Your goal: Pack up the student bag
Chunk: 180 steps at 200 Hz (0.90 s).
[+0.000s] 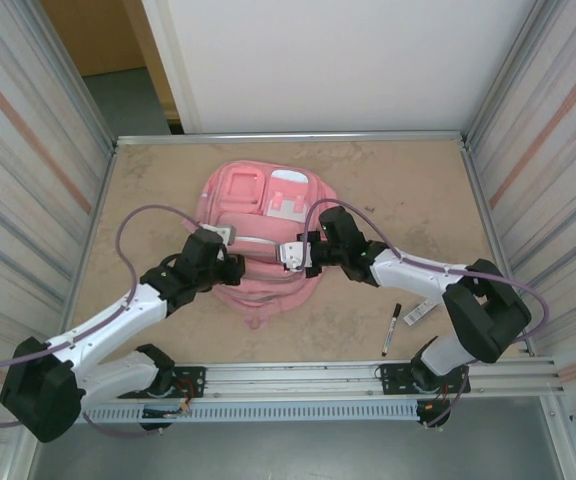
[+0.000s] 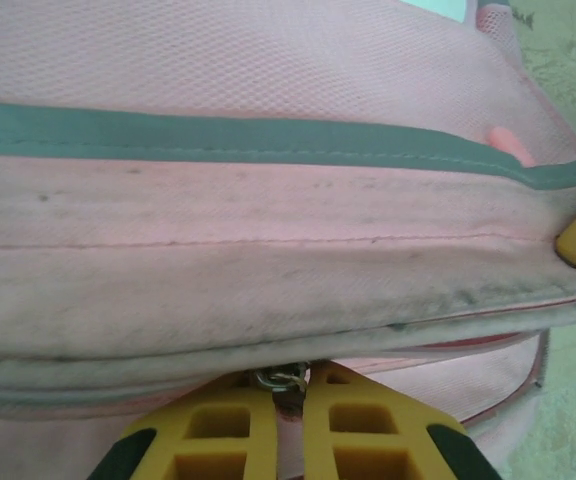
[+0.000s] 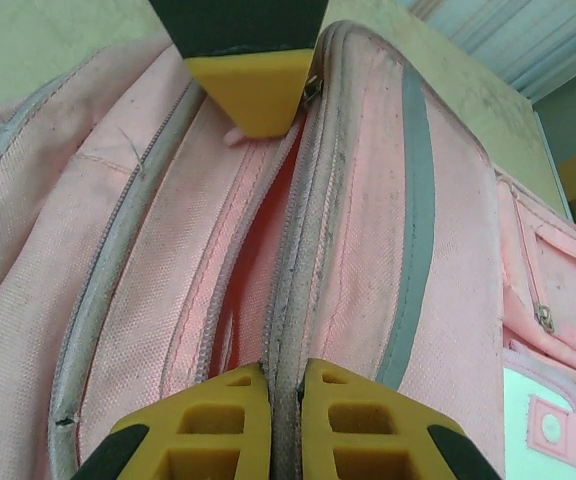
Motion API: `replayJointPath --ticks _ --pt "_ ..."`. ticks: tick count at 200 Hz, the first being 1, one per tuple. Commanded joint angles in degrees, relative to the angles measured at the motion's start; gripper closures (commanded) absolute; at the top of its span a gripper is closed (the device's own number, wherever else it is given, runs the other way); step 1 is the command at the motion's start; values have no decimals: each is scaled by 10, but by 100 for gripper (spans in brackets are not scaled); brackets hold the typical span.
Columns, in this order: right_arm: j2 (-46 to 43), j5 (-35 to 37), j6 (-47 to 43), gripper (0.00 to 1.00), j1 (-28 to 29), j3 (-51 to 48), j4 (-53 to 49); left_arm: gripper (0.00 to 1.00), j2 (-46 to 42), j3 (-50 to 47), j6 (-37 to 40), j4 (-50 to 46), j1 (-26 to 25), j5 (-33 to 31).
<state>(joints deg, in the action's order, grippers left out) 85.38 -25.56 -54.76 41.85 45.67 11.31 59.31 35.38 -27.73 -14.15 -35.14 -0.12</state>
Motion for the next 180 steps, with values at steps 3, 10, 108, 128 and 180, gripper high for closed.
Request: replayJointPath --ticks 3,10,108,128,180 --pt "-28 67 -11 100 32 -11 -43 100 -32 -23 26 29 16 -84" --pt "-28 80 -12 100 40 -12 -52 100 -37 -32 30 45 17 -87" --pt "-40 150 79 45 109 -11 -6 100 -1 2 13 173 -61 53" --pt "-43 166 98 46 90 -23 22 100 -1 -3 0 177 -61 69" --pt "-87 47 25 51 63 -56 -10 100 -46 -59 -53 190 -58 60"
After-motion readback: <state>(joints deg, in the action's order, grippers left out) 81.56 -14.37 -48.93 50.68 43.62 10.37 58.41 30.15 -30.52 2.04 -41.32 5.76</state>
